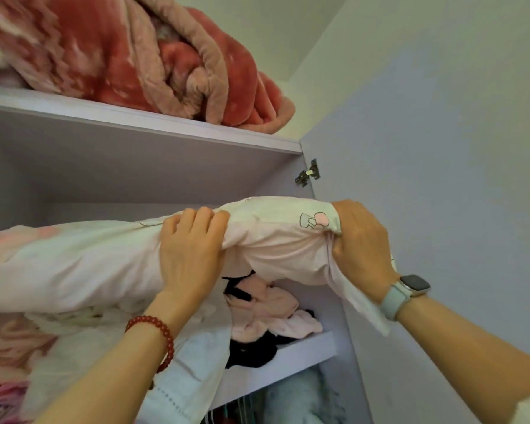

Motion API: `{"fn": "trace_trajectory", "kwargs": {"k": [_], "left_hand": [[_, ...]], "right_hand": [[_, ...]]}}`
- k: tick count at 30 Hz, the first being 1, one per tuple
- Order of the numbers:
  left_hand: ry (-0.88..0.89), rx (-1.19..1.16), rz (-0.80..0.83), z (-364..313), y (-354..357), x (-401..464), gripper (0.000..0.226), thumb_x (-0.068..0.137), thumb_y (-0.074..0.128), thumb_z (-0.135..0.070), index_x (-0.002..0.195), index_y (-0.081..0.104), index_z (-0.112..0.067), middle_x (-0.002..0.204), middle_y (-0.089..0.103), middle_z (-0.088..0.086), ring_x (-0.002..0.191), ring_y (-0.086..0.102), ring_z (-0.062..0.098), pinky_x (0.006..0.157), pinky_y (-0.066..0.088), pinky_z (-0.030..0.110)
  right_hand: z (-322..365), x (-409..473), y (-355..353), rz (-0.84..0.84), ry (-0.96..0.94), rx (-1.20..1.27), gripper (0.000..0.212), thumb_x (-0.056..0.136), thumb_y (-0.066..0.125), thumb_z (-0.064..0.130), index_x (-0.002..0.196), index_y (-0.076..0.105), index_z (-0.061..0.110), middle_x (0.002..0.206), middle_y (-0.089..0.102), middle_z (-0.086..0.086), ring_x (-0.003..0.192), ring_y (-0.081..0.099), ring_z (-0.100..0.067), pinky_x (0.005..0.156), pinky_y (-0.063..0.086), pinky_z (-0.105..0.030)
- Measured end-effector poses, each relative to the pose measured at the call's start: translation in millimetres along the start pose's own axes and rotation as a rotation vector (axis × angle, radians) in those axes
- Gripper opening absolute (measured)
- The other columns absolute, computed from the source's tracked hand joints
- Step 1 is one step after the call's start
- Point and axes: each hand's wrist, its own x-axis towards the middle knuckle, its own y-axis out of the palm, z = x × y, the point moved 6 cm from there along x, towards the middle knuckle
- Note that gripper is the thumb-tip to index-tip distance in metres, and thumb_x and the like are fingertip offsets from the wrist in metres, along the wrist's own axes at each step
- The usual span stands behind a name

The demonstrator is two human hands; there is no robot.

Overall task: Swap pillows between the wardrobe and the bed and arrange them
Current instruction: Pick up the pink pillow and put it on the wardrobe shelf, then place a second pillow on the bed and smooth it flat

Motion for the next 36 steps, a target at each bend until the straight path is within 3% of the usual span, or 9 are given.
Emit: {"fn": "trace_trajectory", "kwargs": {"k": [5, 12, 17, 21, 25, 27, 29, 32, 36], "left_hand": [[-0.029, -0.144, -0.061, -31, -50, -7, 0.025, 0.066, 0.052, 0.0, 0.09, 0.056, -0.006, 0.072, 0.06, 0.011, 0.065, 0.048, 0.029, 0.063, 0.026, 0.034], [-0.018, -0.291, -0.03, -86, -94, -1, 0.015, 0.07, 0.046, -0.001, 0.076, 0.059, -0.007, 0.063, 0.056, 0.01, 0.057, 0.049, 0.028, 0.057, 0.022, 0.034], [0.004, -0.434, -0.021, -132, -105, 18, 0.021, 0.058, 0.055, 0.011, 0.065, 0.052, -0.009, 0.057, 0.049, 0.009, 0.052, 0.045, 0.026, 0.055, 0.017, 0.031], [-0.043, -0.61, 0.086, -177, -105, -5, 0.021, 0.054, 0.052, 0.008, 0.064, 0.053, -0.01, 0.056, 0.05, 0.008, 0.051, 0.046, 0.025, 0.054, 0.017, 0.031], [-0.1, -0.82, 0.245, -232, -102, -46, 0.022, 0.051, 0.055, 0.005, 0.065, 0.054, -0.011, 0.059, 0.055, 0.006, 0.053, 0.053, 0.025, 0.054, 0.017, 0.031], [-0.146, -0.943, 0.367, -266, -100, -71, 0.028, 0.052, 0.069, 0.01, 0.066, 0.055, -0.011, 0.06, 0.057, 0.006, 0.055, 0.055, 0.025, 0.055, 0.02, 0.031], [-0.167, -1.066, 0.476, -306, -105, -96, 0.032, 0.053, 0.076, 0.01, 0.066, 0.055, -0.011, 0.061, 0.058, 0.007, 0.056, 0.056, 0.025, 0.056, 0.025, 0.033], [-0.14, -1.201, 0.611, -374, -126, -131, 0.029, 0.057, 0.075, 0.007, 0.064, 0.052, -0.01, 0.06, 0.056, 0.009, 0.056, 0.056, 0.027, 0.055, 0.024, 0.031], [-0.083, -1.321, 0.815, -463, -163, -165, 0.018, 0.068, 0.071, -0.002, 0.067, 0.054, -0.007, 0.065, 0.058, 0.011, 0.064, 0.055, 0.031, 0.056, 0.032, 0.033]], "right_hand": [[-2, 2, -74, 0.242, -0.09, -0.041, 0.041, 0.07, 0.028, 0.016, 0.094, 0.06, 0.006, 0.087, 0.067, -0.016, 0.08, 0.059, -0.033, 0.06, 0.042, -0.033], [-25, -11, -142, 0.505, 0.001, -0.213, 0.029, 0.085, 0.041, 0.013, 0.111, 0.052, 0.019, 0.109, 0.065, -0.007, 0.096, 0.058, -0.033, 0.064, 0.035, -0.033], [-16, -13, -177, 0.546, -0.079, -0.424, 0.056, 0.075, 0.037, 0.011, 0.13, 0.037, 0.02, 0.117, 0.058, -0.01, 0.1, 0.056, -0.035, 0.076, 0.044, -0.042], [-13, -40, -209, 0.617, -0.09, -0.382, 0.057, 0.075, 0.027, 0.033, 0.128, 0.043, 0.02, 0.122, 0.057, -0.006, 0.106, 0.053, -0.028, 0.084, 0.042, -0.039], [-35, -83, -220, 0.858, -0.149, -0.584, 0.07, 0.081, 0.039, 0.059, 0.138, 0.027, 0.021, 0.125, 0.053, -0.003, 0.109, 0.049, -0.026, 0.085, 0.038, -0.039], [-54, -107, -232, 0.959, -0.089, -0.64, 0.067, 0.082, 0.048, 0.054, 0.137, 0.029, 0.02, 0.121, 0.055, -0.004, 0.107, 0.049, -0.027, 0.083, 0.035, -0.039], [-69, -136, -252, 0.997, -0.026, -0.652, 0.047, 0.084, 0.052, 0.045, 0.123, 0.045, 0.019, 0.108, 0.059, -0.004, 0.101, 0.051, -0.027, 0.079, 0.032, -0.039], [-91, -192, -297, 1.023, 0.102, -0.678, 0.021, 0.086, 0.053, 0.031, 0.1, 0.056, 0.016, 0.097, 0.063, -0.003, 0.091, 0.053, -0.027, 0.074, 0.03, -0.038], [-118, -267, -370, 1.054, 0.324, -0.765, 0.014, 0.082, 0.055, 0.018, 0.096, 0.056, 0.015, 0.094, 0.065, -0.005, 0.087, 0.054, -0.028, 0.071, 0.027, -0.037]]}}
